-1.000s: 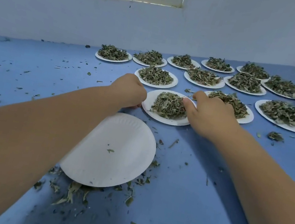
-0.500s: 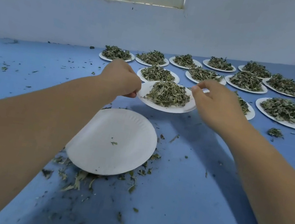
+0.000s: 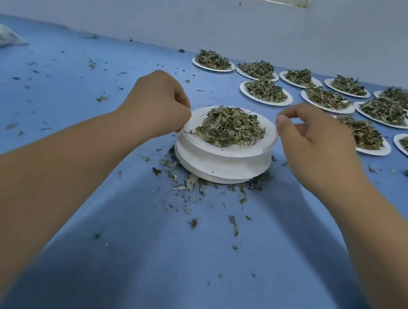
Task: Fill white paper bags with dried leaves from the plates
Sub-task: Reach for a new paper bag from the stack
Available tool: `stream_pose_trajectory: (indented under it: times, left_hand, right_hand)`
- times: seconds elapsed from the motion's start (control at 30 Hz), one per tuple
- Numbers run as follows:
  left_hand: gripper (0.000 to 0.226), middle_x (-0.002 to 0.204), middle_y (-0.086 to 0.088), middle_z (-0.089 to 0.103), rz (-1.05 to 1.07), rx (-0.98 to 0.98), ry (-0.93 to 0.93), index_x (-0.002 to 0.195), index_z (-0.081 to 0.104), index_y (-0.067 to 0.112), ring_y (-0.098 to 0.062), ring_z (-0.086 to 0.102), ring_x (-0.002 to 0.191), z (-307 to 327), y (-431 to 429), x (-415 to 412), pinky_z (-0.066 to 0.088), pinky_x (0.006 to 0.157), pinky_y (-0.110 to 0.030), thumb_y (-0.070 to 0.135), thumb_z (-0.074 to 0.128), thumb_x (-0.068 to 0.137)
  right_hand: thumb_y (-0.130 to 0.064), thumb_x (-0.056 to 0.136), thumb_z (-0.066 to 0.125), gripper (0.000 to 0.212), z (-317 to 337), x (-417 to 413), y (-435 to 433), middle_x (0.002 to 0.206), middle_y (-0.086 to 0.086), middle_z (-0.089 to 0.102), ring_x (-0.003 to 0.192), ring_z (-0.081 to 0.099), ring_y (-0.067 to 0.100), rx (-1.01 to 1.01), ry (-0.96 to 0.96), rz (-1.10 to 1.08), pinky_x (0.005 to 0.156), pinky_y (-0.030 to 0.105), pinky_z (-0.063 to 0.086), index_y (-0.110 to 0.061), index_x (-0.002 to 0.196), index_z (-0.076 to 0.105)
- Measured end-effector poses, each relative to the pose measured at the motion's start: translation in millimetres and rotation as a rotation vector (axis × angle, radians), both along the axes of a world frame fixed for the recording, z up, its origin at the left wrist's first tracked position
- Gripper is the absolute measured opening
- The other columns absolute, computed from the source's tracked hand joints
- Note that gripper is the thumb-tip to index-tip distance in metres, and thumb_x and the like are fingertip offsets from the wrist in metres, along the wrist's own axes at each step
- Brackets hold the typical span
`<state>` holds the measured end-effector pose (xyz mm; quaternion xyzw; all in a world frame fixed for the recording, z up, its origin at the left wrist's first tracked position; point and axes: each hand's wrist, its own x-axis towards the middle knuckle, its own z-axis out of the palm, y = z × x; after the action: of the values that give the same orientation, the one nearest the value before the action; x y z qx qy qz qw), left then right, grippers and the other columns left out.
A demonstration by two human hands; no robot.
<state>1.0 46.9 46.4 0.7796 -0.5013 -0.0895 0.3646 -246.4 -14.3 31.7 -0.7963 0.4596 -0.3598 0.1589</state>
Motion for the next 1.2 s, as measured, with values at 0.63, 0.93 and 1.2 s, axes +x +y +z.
stream_pose_trajectory:
  times: [0.63, 0.93, 1.2]
  left_hand:
    - [0.027, 0.093, 0.007, 0.062, -0.351, -0.388, -0.141, 0.107, 0.063, 0.022, -0.016, 0.055, 0.078, 4, -13, -155, 0.040, 0.063, -0.031, 0.014, 0.050, 0.086]
    - [0.027, 0.074, 0.007, 0.044, -0.792, -0.092, -0.148, 0.112, 0.062, 0.015, -0.024, 0.051, 0.079, -38, -76, -321, 0.031, 0.055, -0.031, 0.012, 0.051, 0.088]
    - [0.036, 0.124, 0.000, 0.061, -0.801, -0.046, -0.089, 0.127, 0.058, 0.022, -0.018, 0.056, 0.110, -67, -95, -346, 0.048, 0.083, -0.033, 0.021, 0.047, 0.092]
  right_hand:
    - [-0.043, 0.102, 0.044, 0.025, -8, -113, 8, 0.071, -0.005, 0.057, 0.071, 0.053, 0.021, -0.078, 0.503, -0.272, 0.056, 0.032, 0.035, -0.028, 0.105, 0.062]
    - [-0.037, 0.103, 0.041, 0.037, -48, -277, -23, 0.143, 0.014, 0.050, 0.141, 0.036, 0.029, 0.136, 0.585, -0.664, 0.100, 0.049, 0.046, -0.016, 0.119, 0.066]
    - [-0.042, 0.104, 0.031, 0.051, -41, -341, -71, 0.170, 0.006, 0.007, 0.157, -0.002, 0.029, 0.295, 0.733, -0.834, 0.120, 0.052, 0.020, -0.017, 0.137, 0.059]
